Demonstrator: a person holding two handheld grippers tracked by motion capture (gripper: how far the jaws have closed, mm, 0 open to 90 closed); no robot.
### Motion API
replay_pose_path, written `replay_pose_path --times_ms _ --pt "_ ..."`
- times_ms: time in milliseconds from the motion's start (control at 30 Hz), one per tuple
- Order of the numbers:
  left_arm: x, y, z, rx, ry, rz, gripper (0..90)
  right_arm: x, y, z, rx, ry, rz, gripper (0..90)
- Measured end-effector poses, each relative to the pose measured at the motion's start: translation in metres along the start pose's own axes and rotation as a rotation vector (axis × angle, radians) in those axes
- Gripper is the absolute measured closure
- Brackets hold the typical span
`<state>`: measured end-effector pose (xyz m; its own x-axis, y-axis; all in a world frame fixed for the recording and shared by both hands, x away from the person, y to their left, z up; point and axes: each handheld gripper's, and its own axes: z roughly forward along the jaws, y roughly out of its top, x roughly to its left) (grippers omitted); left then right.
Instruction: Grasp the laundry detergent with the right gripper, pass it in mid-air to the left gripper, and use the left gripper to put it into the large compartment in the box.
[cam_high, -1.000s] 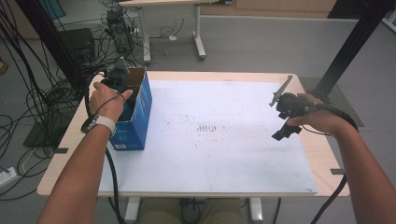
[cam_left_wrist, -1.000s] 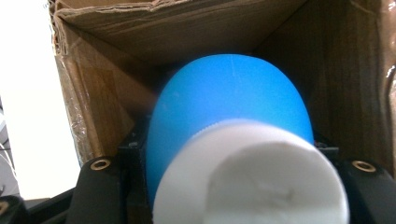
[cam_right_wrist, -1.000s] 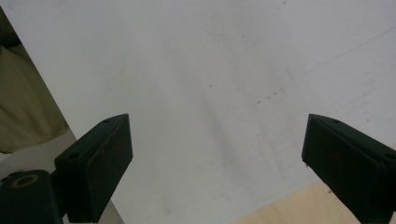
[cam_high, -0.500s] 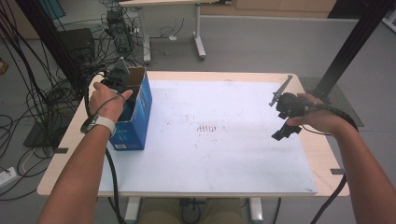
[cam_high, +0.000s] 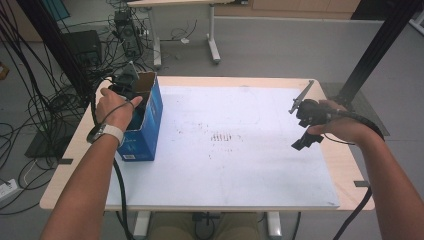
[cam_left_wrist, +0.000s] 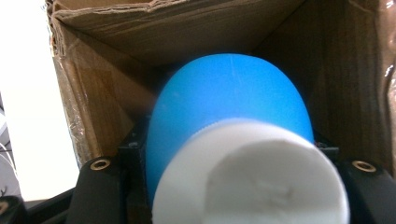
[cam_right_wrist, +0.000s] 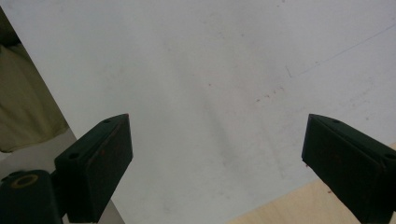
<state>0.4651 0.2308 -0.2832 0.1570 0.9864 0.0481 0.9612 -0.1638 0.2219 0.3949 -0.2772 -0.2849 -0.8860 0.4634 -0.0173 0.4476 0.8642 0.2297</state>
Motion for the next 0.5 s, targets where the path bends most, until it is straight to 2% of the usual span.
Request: replay_pose_path --times_ms 500 --pt "0.0004 -0.0001 0.0001 0.001 -0.002 0.000 37.2 0.0011 -0.0013 -0.0009 -0.002 -0.002 0.002 8.6"
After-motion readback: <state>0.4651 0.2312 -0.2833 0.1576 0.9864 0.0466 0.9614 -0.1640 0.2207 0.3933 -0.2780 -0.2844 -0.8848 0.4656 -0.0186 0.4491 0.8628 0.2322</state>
